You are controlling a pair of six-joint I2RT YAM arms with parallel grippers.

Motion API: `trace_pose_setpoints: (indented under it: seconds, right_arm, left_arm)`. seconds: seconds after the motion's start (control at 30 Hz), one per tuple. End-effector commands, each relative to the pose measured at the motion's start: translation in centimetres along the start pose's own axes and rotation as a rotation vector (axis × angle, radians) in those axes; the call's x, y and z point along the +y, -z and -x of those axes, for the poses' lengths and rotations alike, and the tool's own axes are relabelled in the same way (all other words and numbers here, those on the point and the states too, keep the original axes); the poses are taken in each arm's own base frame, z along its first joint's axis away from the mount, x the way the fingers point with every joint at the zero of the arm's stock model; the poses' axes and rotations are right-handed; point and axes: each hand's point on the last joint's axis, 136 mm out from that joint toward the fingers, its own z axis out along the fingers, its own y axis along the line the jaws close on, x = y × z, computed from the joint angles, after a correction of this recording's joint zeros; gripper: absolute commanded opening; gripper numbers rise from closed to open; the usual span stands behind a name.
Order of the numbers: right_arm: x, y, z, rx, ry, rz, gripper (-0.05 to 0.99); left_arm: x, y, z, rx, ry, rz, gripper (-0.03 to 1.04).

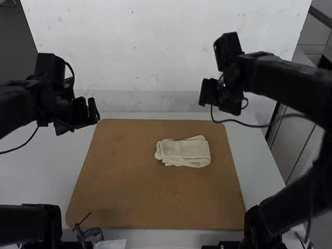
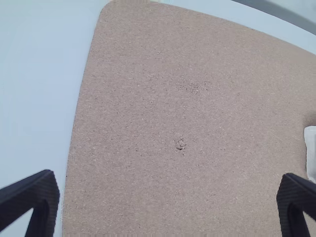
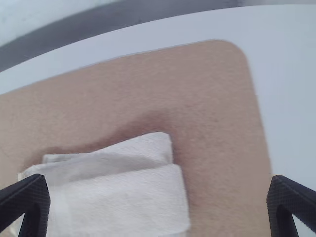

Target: Fold the towel.

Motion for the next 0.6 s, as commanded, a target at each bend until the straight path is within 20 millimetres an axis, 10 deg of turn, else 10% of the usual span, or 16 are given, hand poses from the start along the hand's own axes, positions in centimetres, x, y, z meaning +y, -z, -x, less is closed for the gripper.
trace_pose_setpoints:
  seconds: [0.0, 0.2, 0.57]
  right_arm:
    - [-3.8, 4.0, 0.6, -0.178, 0.010, -0.028, 0.96]
    - [-8.3, 9.2, -0.7, -0.400, -0.024, -0.064, 0.96]
    - [-14.2, 12.4, -3.0, -0.641, -0.049, -0.229, 0.96]
  left_arm:
    - [0.2, 2.2, 0.6, -0.079, -0.035, 0.012, 0.99]
    - [-0.8, 5.3, 1.4, -0.190, -0.016, -0.029, 0.99]
    - [-1.0, 9.5, 1.5, -0.349, -0.004, -0.046, 0.99]
